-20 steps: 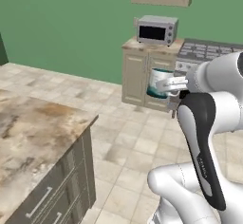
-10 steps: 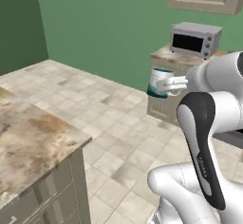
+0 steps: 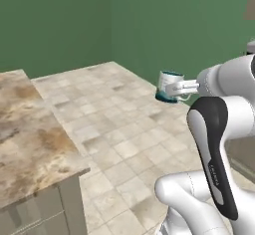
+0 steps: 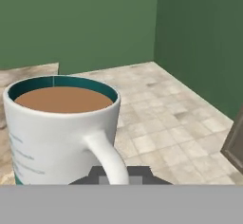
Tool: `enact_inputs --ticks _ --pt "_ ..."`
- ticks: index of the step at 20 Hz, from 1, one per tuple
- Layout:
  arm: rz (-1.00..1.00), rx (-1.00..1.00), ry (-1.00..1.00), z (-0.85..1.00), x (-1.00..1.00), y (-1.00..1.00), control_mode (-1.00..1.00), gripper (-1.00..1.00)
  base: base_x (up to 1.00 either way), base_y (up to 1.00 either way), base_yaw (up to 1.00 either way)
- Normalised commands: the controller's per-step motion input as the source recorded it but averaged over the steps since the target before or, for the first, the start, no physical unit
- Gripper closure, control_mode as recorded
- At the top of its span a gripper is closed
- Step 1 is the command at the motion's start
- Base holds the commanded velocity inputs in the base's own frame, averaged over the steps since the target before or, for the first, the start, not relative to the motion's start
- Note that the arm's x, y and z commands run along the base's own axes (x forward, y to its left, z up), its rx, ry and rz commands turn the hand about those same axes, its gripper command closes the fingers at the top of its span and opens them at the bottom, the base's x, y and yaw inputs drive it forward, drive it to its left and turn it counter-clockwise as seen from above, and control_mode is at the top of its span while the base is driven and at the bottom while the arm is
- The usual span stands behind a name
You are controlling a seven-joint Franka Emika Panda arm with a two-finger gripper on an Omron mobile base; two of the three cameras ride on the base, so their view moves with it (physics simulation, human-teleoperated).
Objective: Pick the cup of tea, navigate to the dining table, and place it on the saucer.
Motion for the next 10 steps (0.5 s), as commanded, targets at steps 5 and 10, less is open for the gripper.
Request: enact_inputs --ticks 5,10 --pt "0.00 0.00 0.00 0.00 0.00 0.00 1.00 1.00 1.00 -0.53 0.60" --pt "0.00 0.00 0.00 0.00 0.00 0.00 1.00 1.00 1.00 -0.52 0.61"
